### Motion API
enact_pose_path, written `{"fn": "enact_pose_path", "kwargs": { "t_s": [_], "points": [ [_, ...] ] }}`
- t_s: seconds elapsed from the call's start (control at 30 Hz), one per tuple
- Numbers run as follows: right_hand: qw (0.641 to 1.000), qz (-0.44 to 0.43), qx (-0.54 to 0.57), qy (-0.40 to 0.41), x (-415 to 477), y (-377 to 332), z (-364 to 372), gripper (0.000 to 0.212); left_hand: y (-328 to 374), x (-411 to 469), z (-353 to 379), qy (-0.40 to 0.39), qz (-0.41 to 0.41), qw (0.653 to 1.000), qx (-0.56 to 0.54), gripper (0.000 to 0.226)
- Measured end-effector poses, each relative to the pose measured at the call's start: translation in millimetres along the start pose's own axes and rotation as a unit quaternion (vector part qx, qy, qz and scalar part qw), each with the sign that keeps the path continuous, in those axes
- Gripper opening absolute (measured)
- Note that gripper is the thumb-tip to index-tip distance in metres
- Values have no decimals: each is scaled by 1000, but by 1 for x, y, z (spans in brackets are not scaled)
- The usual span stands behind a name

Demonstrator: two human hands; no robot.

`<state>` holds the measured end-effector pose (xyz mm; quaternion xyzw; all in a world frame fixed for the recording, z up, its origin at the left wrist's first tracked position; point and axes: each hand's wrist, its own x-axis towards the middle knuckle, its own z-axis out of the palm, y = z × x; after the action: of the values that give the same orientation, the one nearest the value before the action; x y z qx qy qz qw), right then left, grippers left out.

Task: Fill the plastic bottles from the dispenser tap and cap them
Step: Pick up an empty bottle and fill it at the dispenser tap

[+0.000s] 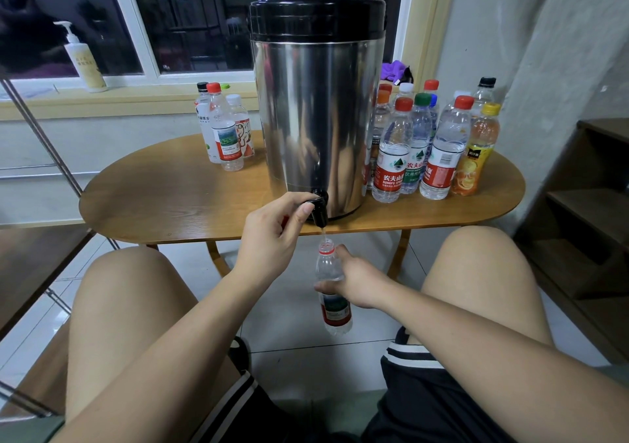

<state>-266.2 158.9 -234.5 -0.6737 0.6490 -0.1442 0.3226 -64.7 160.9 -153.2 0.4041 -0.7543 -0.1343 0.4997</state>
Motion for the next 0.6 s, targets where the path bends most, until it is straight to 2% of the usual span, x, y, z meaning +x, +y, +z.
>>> {"fn": "enact_pose_path", "kwargs": {
  "t_s": [0.6],
  "points": [
    [1000, 2, 1, 3, 1, -1, 0, 79, 2, 0, -1, 4, 3, 1000, 7, 22]
  ]
}}
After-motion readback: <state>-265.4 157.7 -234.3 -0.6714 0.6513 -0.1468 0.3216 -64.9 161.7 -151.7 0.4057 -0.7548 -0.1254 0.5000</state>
